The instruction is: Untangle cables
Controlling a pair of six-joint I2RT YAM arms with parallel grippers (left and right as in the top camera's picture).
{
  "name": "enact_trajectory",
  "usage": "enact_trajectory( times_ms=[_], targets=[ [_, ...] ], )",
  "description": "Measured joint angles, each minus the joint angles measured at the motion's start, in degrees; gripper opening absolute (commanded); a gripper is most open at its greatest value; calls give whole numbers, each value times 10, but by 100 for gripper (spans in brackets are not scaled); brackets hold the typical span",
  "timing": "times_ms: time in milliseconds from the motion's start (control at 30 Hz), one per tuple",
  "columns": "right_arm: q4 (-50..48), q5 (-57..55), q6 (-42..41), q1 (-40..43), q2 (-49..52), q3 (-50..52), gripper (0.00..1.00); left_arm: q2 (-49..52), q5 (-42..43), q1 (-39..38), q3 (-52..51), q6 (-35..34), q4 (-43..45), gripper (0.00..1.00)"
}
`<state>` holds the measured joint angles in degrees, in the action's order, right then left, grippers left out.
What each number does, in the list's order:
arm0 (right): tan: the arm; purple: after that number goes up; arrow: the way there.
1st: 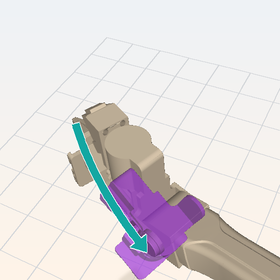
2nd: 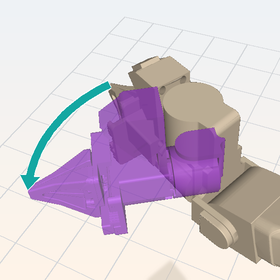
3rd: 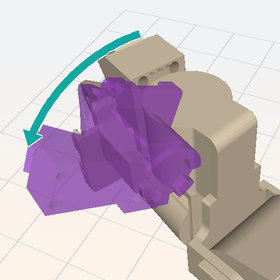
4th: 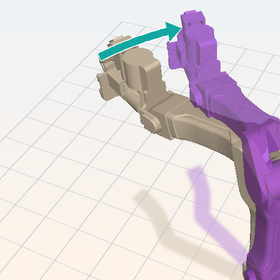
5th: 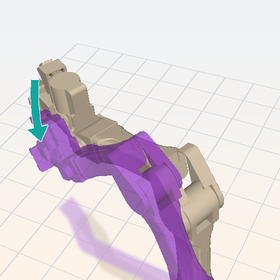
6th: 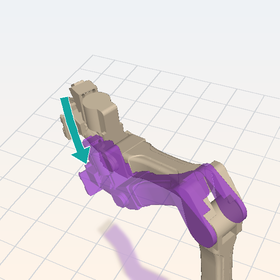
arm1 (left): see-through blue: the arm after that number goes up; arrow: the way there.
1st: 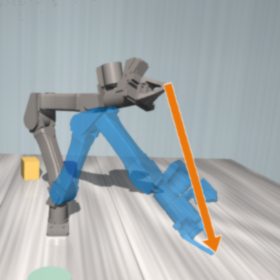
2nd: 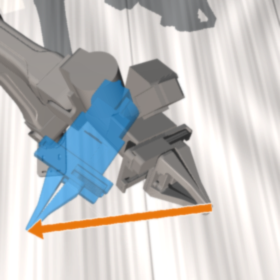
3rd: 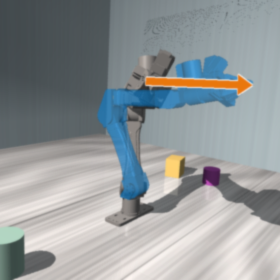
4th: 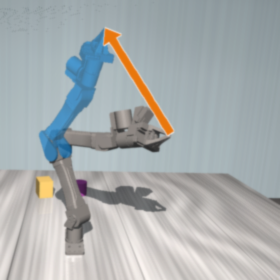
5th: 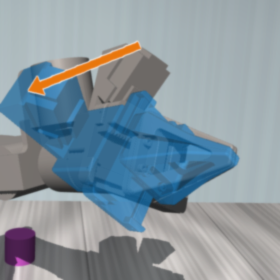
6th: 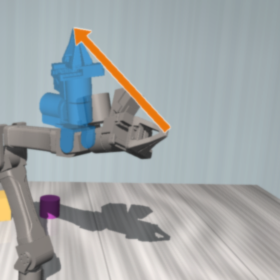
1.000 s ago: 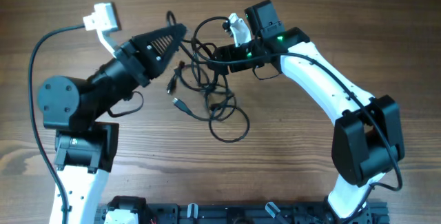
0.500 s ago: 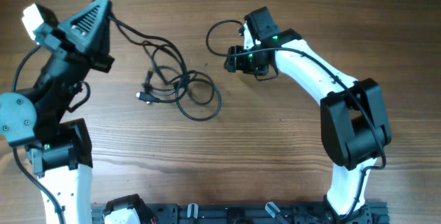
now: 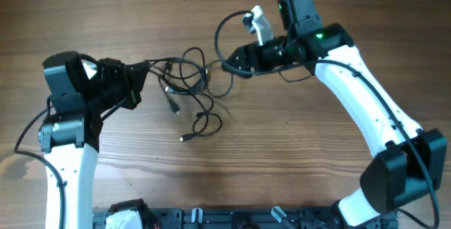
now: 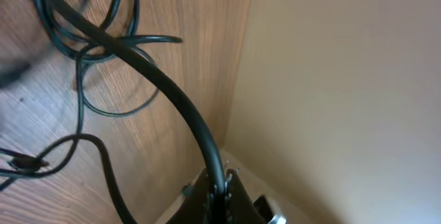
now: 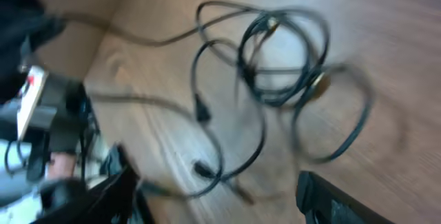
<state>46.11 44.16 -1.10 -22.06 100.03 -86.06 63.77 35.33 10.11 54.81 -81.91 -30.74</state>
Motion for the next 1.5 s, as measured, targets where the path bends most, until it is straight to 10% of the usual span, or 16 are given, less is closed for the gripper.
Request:
enact_trajectory(
  times_ms=[200,400,633,733,833,933,1500],
  targets=[
    [1,-3,52,-50,25,53,77,16,-8,0,0,-33,3,4],
    [-26,-87,-153,-91,74,54,62,17,0,0,0,-30,14,4],
    [-56,-93,-254,-134,139,54,50,17,-10,0,0,178,13,4],
    [-69,-92,-274,-143,165,54,39,21,-12,0,0,243,1,4],
    [-90,-90,-284,-146,183,55,5,39,-13,0,0,268,-14,4],
    [-100,-88,-289,-143,183,55,4,63,-21,0,0,284,-38,4],
    [-48,-60,-198,243,39,57,4,88,-239,-1,1,431,-140,4]
  ],
)
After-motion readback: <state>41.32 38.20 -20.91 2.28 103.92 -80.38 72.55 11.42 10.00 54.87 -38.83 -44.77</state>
